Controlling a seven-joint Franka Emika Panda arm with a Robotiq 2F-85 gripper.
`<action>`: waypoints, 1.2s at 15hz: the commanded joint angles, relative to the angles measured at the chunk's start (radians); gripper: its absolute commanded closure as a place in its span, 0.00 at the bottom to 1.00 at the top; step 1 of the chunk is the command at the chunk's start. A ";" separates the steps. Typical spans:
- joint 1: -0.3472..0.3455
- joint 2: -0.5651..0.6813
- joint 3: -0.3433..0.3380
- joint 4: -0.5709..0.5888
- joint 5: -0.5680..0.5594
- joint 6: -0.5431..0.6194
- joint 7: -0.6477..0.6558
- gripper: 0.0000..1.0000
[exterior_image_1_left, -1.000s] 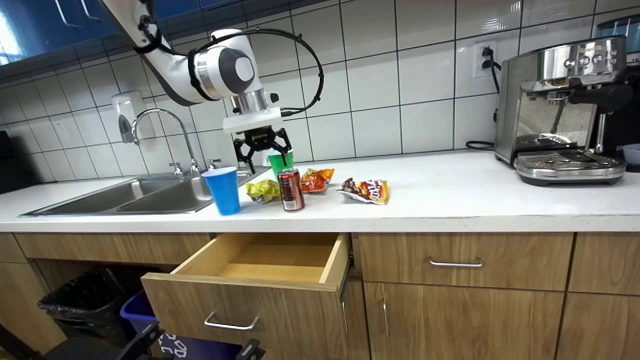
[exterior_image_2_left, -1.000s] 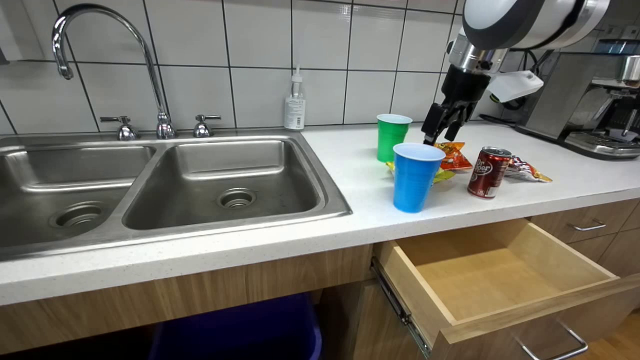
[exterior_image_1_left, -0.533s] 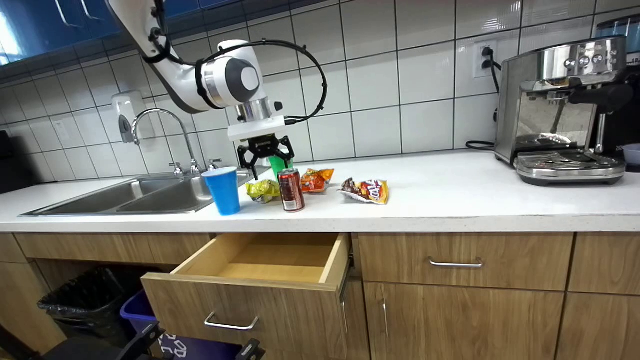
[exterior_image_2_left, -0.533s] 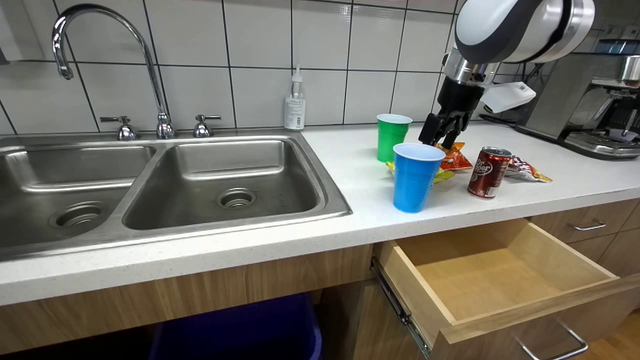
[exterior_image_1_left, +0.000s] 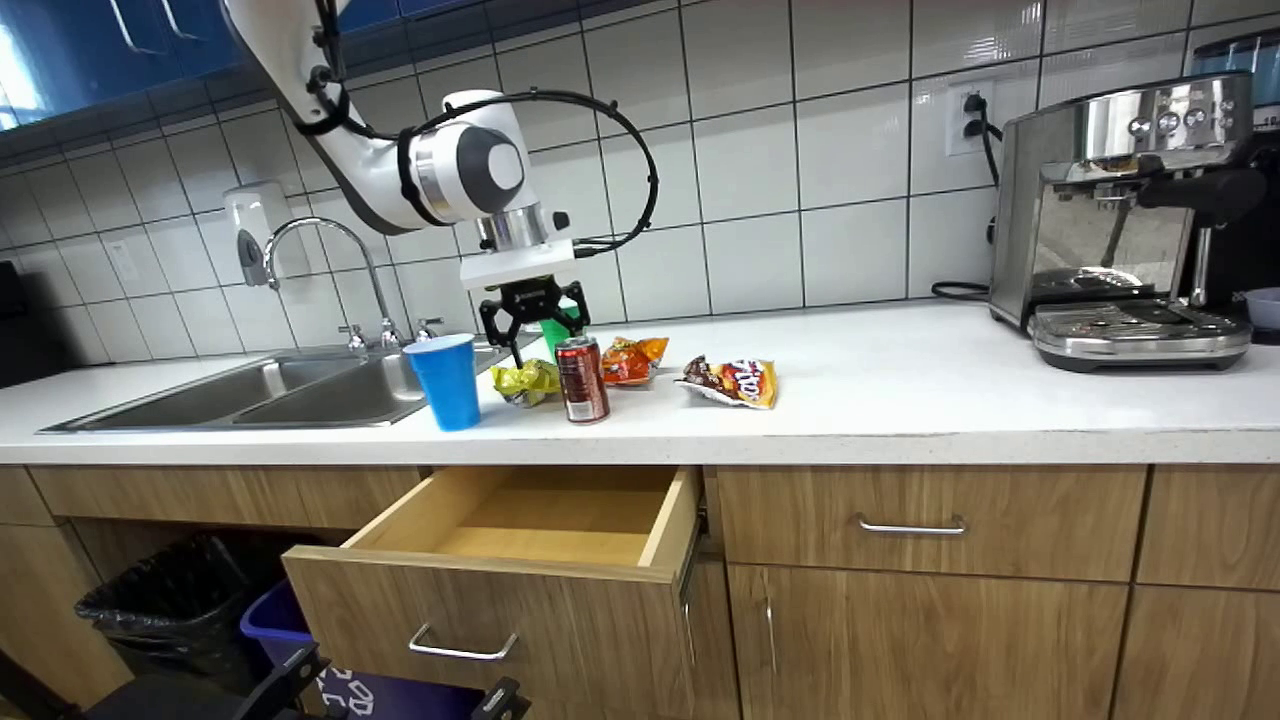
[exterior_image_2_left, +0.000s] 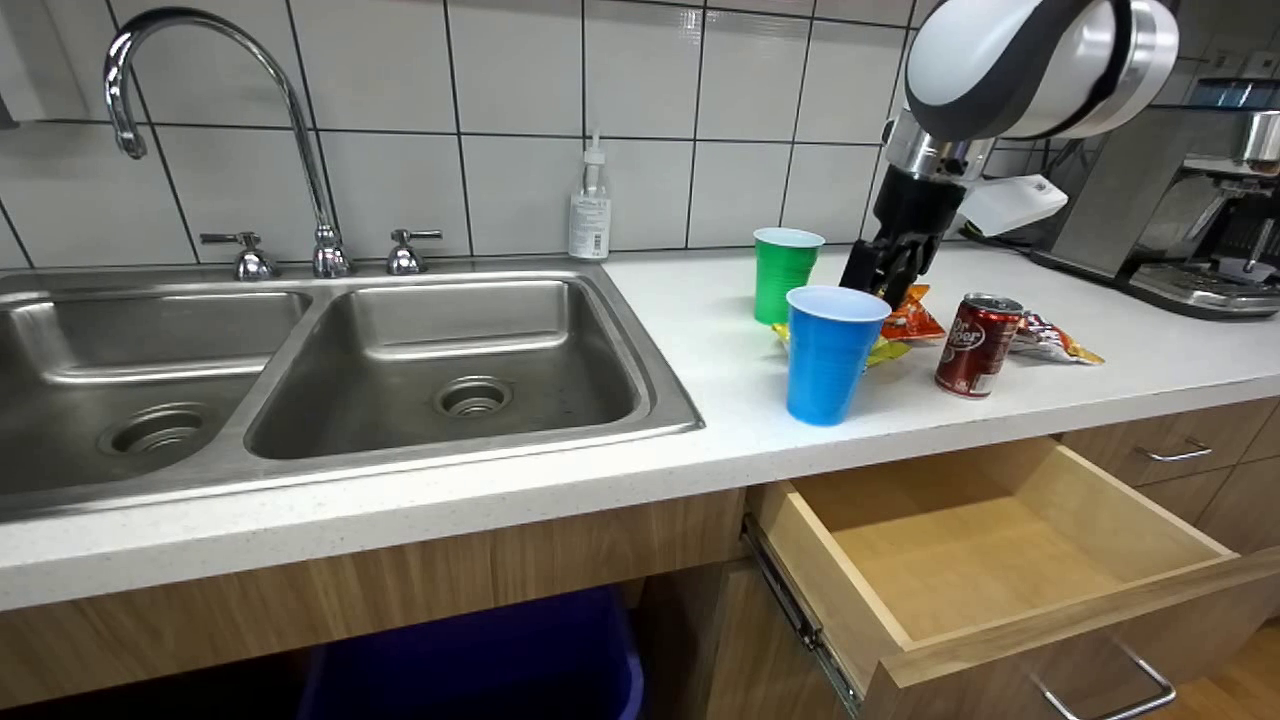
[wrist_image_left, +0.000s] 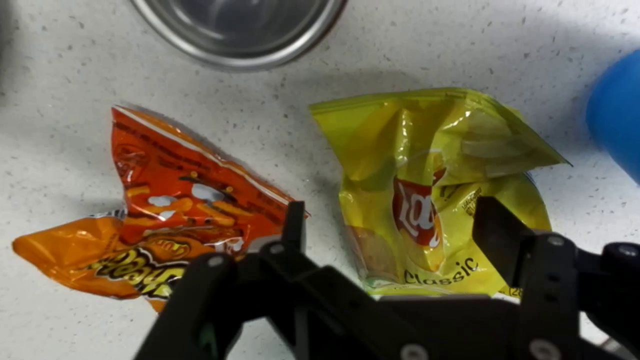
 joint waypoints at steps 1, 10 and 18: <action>-0.030 0.014 0.026 0.031 -0.004 -0.037 -0.027 0.44; -0.030 0.017 0.027 0.028 -0.007 -0.039 -0.031 1.00; -0.042 -0.024 0.042 0.007 0.002 -0.038 -0.076 1.00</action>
